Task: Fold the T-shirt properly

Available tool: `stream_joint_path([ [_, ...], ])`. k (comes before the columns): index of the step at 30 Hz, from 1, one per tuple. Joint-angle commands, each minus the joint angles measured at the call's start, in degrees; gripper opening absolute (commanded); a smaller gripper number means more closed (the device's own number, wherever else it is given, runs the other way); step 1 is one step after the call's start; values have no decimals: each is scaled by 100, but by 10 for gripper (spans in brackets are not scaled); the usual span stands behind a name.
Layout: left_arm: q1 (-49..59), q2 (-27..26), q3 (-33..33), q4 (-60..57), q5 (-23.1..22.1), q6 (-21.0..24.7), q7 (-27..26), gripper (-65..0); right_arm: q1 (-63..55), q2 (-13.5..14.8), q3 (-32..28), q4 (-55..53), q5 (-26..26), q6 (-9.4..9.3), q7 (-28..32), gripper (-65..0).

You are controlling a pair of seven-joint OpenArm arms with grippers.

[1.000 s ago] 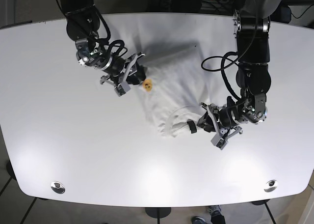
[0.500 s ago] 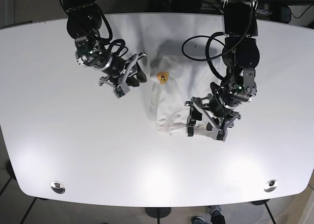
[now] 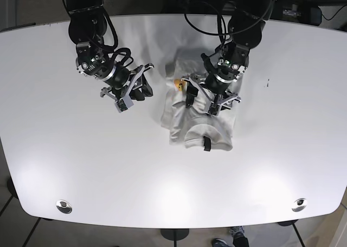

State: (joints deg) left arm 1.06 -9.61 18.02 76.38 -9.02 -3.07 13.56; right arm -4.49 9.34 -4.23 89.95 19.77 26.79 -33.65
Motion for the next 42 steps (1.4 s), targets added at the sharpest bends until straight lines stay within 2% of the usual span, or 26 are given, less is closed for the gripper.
stream_joint_path([
  [1, 145, -442, -154, -179, 238, 215, 679, -261, 84, 28, 23, 117, 93, 16, 125, -491],
  [3, 224, -802, -532, -187, 238, -251, 723, -261, 84, 19, 172, 117, 93, 16, 125, -491],
  [8, 250, -1620, -2097, -592, 326, -1965, 1233, -264, 84, 2, 436, 117, 93, 16, 125, -491],
  [10, 153, -2217, -2360, -1119, 739, -2370, 1321, -264, 84, 28, 436, 143, 93, 16, 125, -491],
  [12, 4, -2631, -2554, -1717, 1011, -2581, 1162, -264, 76, 37, 445, 258, 93, 16, 125, -491],
  [14, -49, -3140, -2642, -2710, 1117, -2853, 670, -264, 58, 37, 445, 363, 93, 16, 125, -491],
  [15, -146, -3439, -2642, -3255, 1126, -2897, 248, -264, 49, 37, 445, 416, 93, 16, 125, -491],
  [19, -313, -4011, -2633, -4662, 1126, -2906, -912, -264, 49, 19, 445, 442, 93, 16, 125, -491],
  [23, -295, -4292, -2633, -4970, 1091, -2924, -1457, -264, 14, 28, 445, 451, 93, 16, 125, -491],
  [27, -304, -4389, -2659, -4776, 1082, -3381, -1835, -264, -153, 2, 427, 759, 49, 16, 125, -491],
  [31, -84, -4354, -2677, -3713, 1073, -3469, -1651, -265, -355, 2, 436, 1049, 41, 7, 125, -491],
  [33, -5, -4319, -2677, -2930, 888, -3469, -1317, -265, -522, 11, 445, 1356, 32, 7, 125, -491],
  [36, 259, -4239, -2993, -1893, 229, -3469, -649, -265, -777, 19, 445, 1717, 32, 7, 125, -491],
  [38, 364, -4204, -3178, -1242, 211, -3469, -165, -265, -971, 19, 445, 1954, 32, 7, 125, -491],
  [42, 408, -3888, -3538, -240, 168, -3478, 345, -265, -1287, 19, 445, 2121, 32, -2, 152, -491],
])
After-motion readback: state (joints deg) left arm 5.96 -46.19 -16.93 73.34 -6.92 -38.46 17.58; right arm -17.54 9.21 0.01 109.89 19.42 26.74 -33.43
